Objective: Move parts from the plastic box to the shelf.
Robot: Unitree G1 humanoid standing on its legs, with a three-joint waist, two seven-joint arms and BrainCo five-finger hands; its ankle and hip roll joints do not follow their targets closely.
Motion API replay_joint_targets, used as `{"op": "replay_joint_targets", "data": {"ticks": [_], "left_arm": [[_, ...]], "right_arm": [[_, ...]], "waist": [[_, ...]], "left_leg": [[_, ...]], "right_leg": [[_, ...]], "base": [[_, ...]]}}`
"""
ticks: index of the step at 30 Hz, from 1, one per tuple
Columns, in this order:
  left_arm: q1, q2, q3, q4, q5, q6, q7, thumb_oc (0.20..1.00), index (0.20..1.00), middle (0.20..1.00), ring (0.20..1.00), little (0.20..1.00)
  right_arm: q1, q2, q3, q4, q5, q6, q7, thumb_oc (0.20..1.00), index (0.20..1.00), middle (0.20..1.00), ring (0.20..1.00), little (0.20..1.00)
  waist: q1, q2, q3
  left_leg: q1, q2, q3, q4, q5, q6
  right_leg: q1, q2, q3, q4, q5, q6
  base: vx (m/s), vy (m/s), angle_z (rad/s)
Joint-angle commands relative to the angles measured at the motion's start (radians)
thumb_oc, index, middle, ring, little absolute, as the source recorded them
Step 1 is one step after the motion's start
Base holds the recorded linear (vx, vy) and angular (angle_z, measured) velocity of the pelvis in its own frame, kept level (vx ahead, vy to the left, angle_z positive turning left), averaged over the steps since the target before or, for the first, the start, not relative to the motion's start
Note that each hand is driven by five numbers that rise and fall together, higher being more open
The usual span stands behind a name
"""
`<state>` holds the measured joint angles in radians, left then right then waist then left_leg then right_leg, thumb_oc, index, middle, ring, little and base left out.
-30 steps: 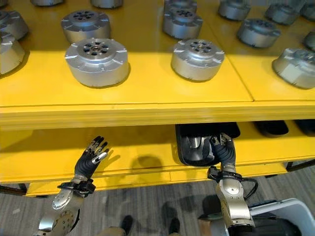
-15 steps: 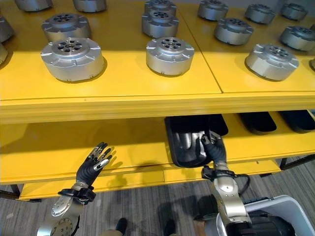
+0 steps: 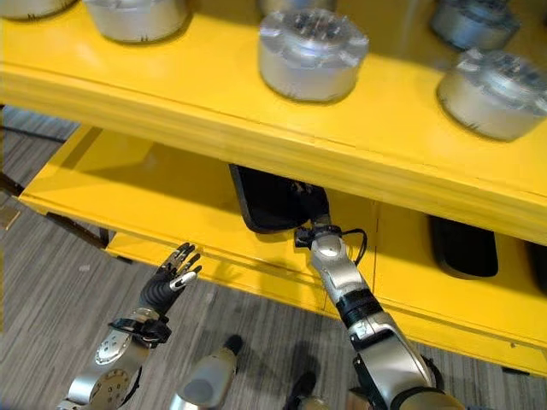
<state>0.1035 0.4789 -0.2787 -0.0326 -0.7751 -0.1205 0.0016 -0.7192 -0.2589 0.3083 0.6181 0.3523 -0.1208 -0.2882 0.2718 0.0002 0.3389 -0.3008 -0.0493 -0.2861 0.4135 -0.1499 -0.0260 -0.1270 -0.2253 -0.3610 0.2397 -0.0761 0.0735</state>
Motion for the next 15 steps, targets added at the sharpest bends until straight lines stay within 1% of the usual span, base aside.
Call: {"op": "replay_joint_targets", "data": {"ticks": [1, 3, 5, 6, 8, 11, 15], "left_arm": [[0.015, 0.035, 0.007, -0.055, -0.027, -0.052, 0.007, 1.000, 1.000, 1.000, 1.000, 1.000], [0.001, 0.042, -0.018, -0.060, -0.030, -0.054, 0.016, 1.000, 1.000, 1.000, 1.000, 1.000], [-0.006, 0.045, -0.032, -0.058, -0.032, -0.054, 0.021, 1.000, 1.000, 1.000, 1.000, 1.000], [-0.008, 0.049, -0.038, -0.063, -0.035, -0.056, 0.028, 1.000, 1.000, 1.000, 1.000, 1.000], [-0.022, 0.050, -0.055, -0.068, -0.042, -0.063, 0.040, 1.000, 1.000, 1.000, 1.000, 1.000], [-0.047, 0.050, -0.083, -0.064, -0.047, -0.070, 0.050, 1.000, 1.000, 1.000, 1.000, 1.000], [-0.058, 0.051, -0.097, -0.061, -0.050, -0.075, 0.051, 1.000, 1.000, 1.000, 1.000, 1.000]], "right_arm": [[-0.076, -0.064, -0.011, -0.011, -0.010, -0.043, -0.033, 0.200, 0.200, 0.200, 0.200, 0.200], [-0.132, -0.093, -0.036, 0.081, 0.021, -0.042, -0.060, 0.200, 0.200, 0.200, 0.200, 0.200], [-0.183, -0.114, -0.041, 0.158, 0.032, -0.040, -0.078, 0.200, 0.200, 0.200, 0.200, 0.200], [-0.231, -0.131, -0.034, 0.212, 0.009, -0.033, -0.103, 0.200, 0.200, 0.200, 0.200, 0.200], [-0.306, -0.148, -0.042, 0.306, 0.037, -0.035, -0.123, 0.200, 0.200, 0.200, 0.200, 0.200], [-0.376, -0.172, -0.045, 0.426, 0.077, -0.037, -0.134, 0.200, 0.200, 0.200, 0.200, 0.200], [-0.405, -0.180, -0.047, 0.490, 0.098, -0.036, -0.133, 0.200, 0.200, 0.200, 0.200, 0.200]], "waist": [[-0.002, -0.017, -0.043], [0.003, -0.005, -0.011], [0.003, 0.006, 0.007], [0.007, 0.013, 0.019], [0.007, 0.026, 0.039], [0.003, 0.047, 0.059], [0.002, 0.053, 0.064]], "left_leg": [[0.000, 0.062, 0.008, 0.012, 0.002, -0.024], [-0.061, 0.038, -0.013, 0.085, -0.020, -0.014], [-0.096, 0.033, -0.013, 0.124, -0.033, -0.009], [-0.116, 0.030, -0.011, 0.147, -0.042, -0.005], [-0.155, 0.016, -0.004, 0.187, -0.054, 0.002], [-0.195, 0.007, 0.008, 0.227, -0.068, 0.009], [-0.207, 0.003, 0.016, 0.238, -0.073, 0.012]], "right_leg": [[-0.003, -0.087, 0.029, 0.195, -0.048, 0.063], [-0.038, -0.098, 0.021, 0.264, -0.081, 0.055], [-0.073, -0.106, 0.029, 0.306, -0.098, 0.048], [-0.099, -0.109, 0.041, 0.332, -0.110, 0.044], [-0.139, -0.115, 0.051, 0.370, -0.123, 0.040], [-0.191, -0.120, 0.075, 0.420, -0.140, 0.036], [-0.208, -0.124, 0.080, 0.433, -0.147, 0.035]], "base": [[-0.21, 0.079, -0.05], [-0.14, 0.046, -0.01], [-0.09, 0.071, 0.23], [-0.10, 0.100, 0.16], [-0.09, 0.086, -0.12], [-0.05, 0.079, -0.12], [-0.01, 0.024, -0.02]]}}
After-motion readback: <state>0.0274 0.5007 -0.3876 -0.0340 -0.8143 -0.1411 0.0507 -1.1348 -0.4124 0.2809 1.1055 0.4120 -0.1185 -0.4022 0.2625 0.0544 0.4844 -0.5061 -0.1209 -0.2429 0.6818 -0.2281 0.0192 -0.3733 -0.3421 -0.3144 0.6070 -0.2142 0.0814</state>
